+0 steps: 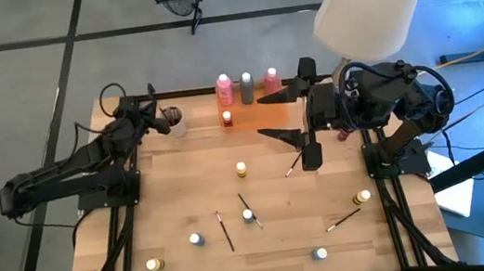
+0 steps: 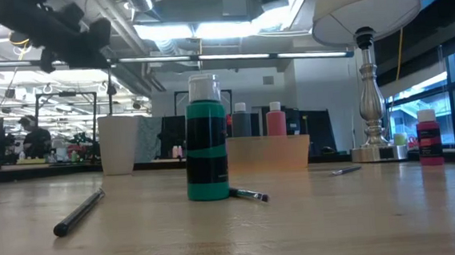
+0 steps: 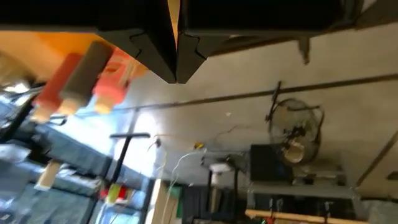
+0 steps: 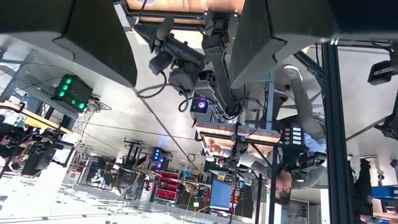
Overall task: Pick & Place Paint Supplies
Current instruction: Put the silver paint brush into the white cup, then put the yellow paint bottle into the orange bin
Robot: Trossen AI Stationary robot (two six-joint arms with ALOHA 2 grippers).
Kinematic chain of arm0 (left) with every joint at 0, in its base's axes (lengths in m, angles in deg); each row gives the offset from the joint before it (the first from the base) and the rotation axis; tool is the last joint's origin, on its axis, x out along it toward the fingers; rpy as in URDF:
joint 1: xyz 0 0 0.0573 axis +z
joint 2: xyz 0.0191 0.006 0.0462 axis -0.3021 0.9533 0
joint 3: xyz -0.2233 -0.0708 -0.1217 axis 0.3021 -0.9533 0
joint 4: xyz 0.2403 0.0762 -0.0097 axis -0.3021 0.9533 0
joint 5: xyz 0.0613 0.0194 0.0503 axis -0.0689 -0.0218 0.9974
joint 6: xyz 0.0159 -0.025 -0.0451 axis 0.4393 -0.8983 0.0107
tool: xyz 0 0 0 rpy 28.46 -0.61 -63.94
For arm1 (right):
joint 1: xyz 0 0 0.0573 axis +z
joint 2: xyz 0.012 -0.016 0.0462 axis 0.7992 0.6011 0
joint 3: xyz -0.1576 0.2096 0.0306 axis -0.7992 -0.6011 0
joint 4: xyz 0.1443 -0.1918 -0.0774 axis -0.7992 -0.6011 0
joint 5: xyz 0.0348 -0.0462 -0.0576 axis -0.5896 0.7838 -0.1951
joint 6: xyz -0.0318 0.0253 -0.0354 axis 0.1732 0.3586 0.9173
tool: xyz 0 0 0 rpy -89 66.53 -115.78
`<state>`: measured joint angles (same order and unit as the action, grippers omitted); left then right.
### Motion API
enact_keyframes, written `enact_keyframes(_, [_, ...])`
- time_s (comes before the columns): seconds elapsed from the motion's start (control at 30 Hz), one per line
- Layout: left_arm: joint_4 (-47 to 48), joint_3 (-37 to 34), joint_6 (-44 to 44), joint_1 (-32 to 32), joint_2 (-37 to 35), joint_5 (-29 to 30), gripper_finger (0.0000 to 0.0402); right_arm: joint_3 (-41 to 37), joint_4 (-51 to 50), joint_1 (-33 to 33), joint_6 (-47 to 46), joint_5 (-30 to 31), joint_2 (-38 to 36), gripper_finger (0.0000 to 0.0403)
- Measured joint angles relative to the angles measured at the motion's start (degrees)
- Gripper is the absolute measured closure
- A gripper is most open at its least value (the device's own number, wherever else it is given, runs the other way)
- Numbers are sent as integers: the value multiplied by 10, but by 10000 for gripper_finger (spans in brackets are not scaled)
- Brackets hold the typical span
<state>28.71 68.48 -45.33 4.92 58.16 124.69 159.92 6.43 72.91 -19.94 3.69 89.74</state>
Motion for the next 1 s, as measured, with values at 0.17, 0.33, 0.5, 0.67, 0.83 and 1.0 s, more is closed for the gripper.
enact_keyframes(0.17, [-3,-17,-24,22,19,-4,391,0,-2,0,0,0,0,141])
enact_keyframes(0.33, [-31,-41,-17,34,32,-72,368,0,-2,0,0,0,0,141])
enact_keyframes(0.5, [-48,-43,-24,45,42,-74,324,0,-2,0,0,0,0,141])
enact_keyframes(0.67, [-83,-43,-23,47,39,-74,287,0,-2,0,0,0,0,141])
enact_keyframes(0.83, [-113,-32,27,28,26,-107,278,0,-2,0,0,2,0,141])
enact_keyframes(1.0, [-113,16,89,-30,27,-158,289,0,-6,0,1,13,0,141])
